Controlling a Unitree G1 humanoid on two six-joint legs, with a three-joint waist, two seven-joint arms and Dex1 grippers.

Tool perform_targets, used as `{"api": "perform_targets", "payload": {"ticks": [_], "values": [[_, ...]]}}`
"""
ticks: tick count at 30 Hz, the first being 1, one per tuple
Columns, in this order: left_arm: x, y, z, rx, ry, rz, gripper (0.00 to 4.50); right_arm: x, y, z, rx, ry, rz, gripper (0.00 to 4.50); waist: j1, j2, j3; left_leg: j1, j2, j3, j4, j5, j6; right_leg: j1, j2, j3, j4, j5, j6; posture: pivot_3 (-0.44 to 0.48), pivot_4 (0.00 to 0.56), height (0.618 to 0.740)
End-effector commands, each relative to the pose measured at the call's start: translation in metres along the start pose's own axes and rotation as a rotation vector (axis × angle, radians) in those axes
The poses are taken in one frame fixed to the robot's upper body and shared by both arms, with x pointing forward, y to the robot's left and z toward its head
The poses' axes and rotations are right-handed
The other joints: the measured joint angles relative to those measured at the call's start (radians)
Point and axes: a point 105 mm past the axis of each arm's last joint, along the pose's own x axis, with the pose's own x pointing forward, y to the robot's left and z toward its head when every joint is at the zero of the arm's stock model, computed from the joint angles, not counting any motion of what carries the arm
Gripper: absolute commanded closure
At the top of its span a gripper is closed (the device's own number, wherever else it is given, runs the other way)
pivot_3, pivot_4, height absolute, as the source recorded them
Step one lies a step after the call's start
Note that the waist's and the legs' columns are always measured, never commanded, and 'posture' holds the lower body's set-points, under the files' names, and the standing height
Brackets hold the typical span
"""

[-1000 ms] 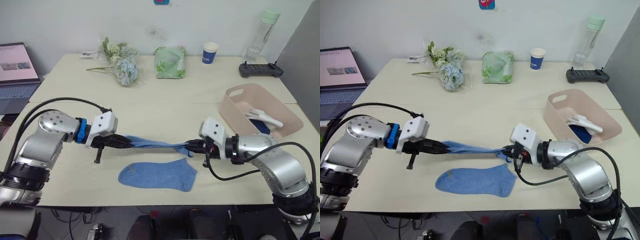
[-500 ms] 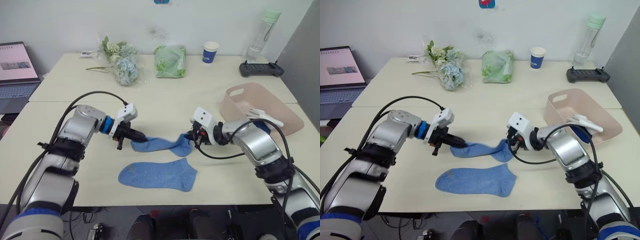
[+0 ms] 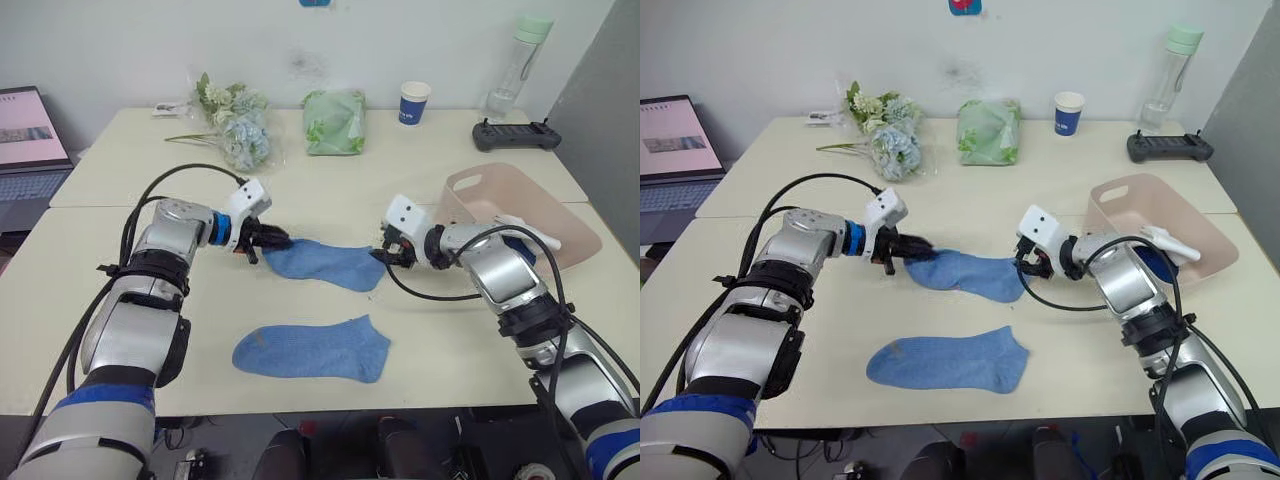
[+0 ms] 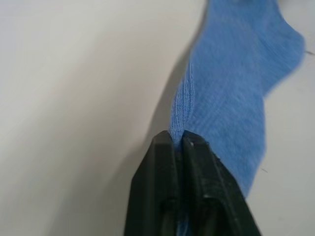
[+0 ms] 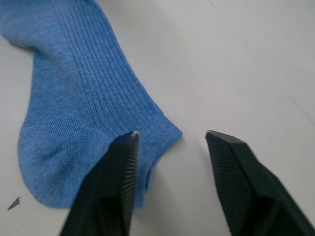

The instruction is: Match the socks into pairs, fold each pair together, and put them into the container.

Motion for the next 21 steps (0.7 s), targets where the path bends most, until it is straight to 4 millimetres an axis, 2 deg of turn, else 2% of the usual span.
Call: {"api": "perform_targets", "payload": {"ticks": [1,3,5,6,7,11,19,21], "values": [[-0.016,0.014,0.03,0.09,-0.126,0.089,2.96,-0.016,-0.011,0.023,-0.056,-0.092,-0.084,0.76,-0.001,0.0,0.0,0.0,0.0,0.0,0.0,0.0,0.0,0.0,0.0,0.0,0.0,0.0,0.0,0.0,0.15,0.74],[-0.022,0.017,0.033,0.102,-0.154,0.123,2.19,-0.021,-0.011,0.026,-0.044,-0.11,-0.106,0.0,-0.001,0.0,0.0,0.0,0.0,0.0,0.0,0.0,-0.001,-0.001,0.0,0.0,0.0,0.0,0.0,0.0,0.15,0.74],[-0.029,0.024,0.029,0.068,-0.19,0.189,1.62,-0.026,-0.009,0.024,0.003,-0.13,-0.141,0.0,0.0,0.0,0.0,0.0,0.0,0.0,0.0,0.0,0.0,-0.001,0.0,0.0,0.0,0.0,0.0,0.0,0.15,0.74],[-0.033,0.026,0.023,0.028,-0.196,0.208,1.22,-0.027,-0.004,0.022,0.053,-0.144,-0.141,0.0,0.0,0.0,0.0,0.0,0.0,0.0,0.0,0.0,0.0,-0.001,0.0,0.0,0.001,0.0,0.0,0.0,0.15,0.74],[-0.034,0.026,0.014,-0.017,-0.191,0.21,1.02,-0.028,0.002,0.018,0.118,-0.152,-0.136,0.0,-0.001,0.0,-0.001,0.0,0.0,0.0,0.0,0.0,0.0,-0.001,0.0,0.001,0.001,0.0,0.0,0.0,0.15,0.74],[-0.03,0.018,-0.02,-0.138,-0.148,0.216,1.02,-0.024,0.017,0.002,0.259,-0.149,-0.195,0.0,-0.006,0.0,-0.001,0.001,0.001,0.0,-0.001,0.0,0.0,-0.001,0.0,0.001,0.004,0.0,0.0,0.0,0.15,0.74],[-0.002,0.01,-0.042,-0.261,-0.087,0.259,1.02,-0.005,0.028,-0.021,0.415,-0.104,-0.249,0.0,-0.001,-0.001,-0.001,0.001,0.0,0.0,0.001,0.0,0.0,-0.002,0.0,0.001,0.006,0.0,0.0,0.0,0.15,0.74],[0.002,0.007,-0.047,-0.26,-0.056,0.249,1.41,0.0,0.032,-0.027,0.441,-0.082,-0.24,0.0,0.0,-0.001,-0.001,0.001,-0.001,0.001,0.001,0.0,0.0,-0.002,0.0,0.001,0.006,0.0,0.0,0.0,0.15,0.74]]}}
